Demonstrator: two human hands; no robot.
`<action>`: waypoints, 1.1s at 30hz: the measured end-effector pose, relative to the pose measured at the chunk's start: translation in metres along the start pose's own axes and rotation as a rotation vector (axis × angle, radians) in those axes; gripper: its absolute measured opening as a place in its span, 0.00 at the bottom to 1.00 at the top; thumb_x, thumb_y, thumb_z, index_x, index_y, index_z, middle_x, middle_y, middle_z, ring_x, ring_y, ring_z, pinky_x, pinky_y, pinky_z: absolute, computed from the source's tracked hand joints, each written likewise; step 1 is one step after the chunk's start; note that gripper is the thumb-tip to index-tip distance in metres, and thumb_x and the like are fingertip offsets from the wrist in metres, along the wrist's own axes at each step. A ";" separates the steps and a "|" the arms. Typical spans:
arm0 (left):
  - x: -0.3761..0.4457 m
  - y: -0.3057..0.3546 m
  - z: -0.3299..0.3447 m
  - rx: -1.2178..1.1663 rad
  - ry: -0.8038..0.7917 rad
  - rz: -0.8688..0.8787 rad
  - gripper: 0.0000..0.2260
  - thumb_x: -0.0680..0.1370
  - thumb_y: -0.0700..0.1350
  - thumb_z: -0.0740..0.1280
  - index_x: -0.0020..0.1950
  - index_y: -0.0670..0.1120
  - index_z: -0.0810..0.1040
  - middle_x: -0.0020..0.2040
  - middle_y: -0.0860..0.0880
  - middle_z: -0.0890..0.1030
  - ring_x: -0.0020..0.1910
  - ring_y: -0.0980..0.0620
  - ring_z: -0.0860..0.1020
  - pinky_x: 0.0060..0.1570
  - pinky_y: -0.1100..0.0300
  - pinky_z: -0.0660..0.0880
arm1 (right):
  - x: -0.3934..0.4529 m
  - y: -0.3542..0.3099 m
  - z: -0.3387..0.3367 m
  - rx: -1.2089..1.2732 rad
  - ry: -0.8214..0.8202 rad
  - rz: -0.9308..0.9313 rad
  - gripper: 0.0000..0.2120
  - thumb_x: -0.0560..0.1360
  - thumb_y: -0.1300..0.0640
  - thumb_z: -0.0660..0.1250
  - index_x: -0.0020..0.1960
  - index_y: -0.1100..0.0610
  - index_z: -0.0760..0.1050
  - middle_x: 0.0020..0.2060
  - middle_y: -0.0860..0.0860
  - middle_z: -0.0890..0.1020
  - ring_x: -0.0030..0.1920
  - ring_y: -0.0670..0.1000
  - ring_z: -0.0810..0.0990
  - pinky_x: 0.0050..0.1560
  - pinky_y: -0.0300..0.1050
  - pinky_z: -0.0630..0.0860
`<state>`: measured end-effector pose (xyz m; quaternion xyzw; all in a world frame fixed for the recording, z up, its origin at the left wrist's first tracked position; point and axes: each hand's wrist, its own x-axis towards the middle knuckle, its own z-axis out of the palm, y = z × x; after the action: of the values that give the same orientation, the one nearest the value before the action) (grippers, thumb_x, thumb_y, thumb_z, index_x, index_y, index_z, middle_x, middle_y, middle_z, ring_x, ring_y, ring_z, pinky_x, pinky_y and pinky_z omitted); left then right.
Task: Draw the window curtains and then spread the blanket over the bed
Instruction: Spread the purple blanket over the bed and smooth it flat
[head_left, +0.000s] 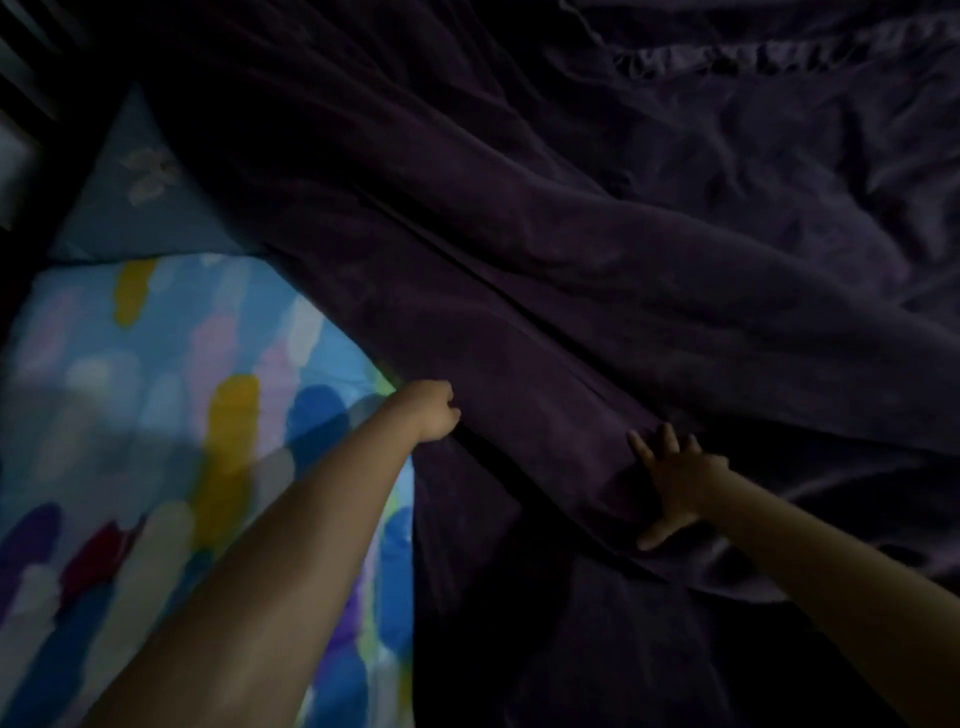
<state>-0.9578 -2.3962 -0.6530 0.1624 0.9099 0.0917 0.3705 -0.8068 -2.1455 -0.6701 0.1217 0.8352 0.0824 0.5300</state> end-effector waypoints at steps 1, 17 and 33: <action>-0.007 0.013 0.017 -0.007 -0.006 -0.017 0.16 0.78 0.47 0.60 0.62 0.41 0.72 0.64 0.41 0.75 0.62 0.43 0.73 0.58 0.57 0.70 | -0.003 0.005 0.022 -0.017 0.040 0.007 0.64 0.57 0.34 0.73 0.72 0.49 0.29 0.75 0.61 0.39 0.74 0.67 0.47 0.66 0.68 0.61; -0.114 0.097 0.161 -1.038 -0.201 -0.144 0.30 0.75 0.40 0.68 0.73 0.47 0.59 0.69 0.46 0.69 0.58 0.54 0.71 0.52 0.63 0.71 | -0.089 0.056 0.041 0.962 0.350 -0.443 0.18 0.65 0.74 0.61 0.24 0.54 0.67 0.16 0.42 0.72 0.20 0.39 0.69 0.18 0.28 0.62; -0.235 0.099 0.187 -1.690 0.021 -0.136 0.21 0.75 0.34 0.60 0.67 0.48 0.68 0.53 0.50 0.77 0.59 0.49 0.73 0.56 0.53 0.70 | -0.260 0.027 0.072 1.154 0.407 -0.898 0.06 0.53 0.69 0.60 0.25 0.58 0.68 0.19 0.43 0.71 0.24 0.43 0.69 0.25 0.33 0.65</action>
<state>-0.6455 -2.3805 -0.6055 -0.2249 0.5465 0.7201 0.3636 -0.6322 -2.1948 -0.4692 0.0106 0.7963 -0.5706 0.2004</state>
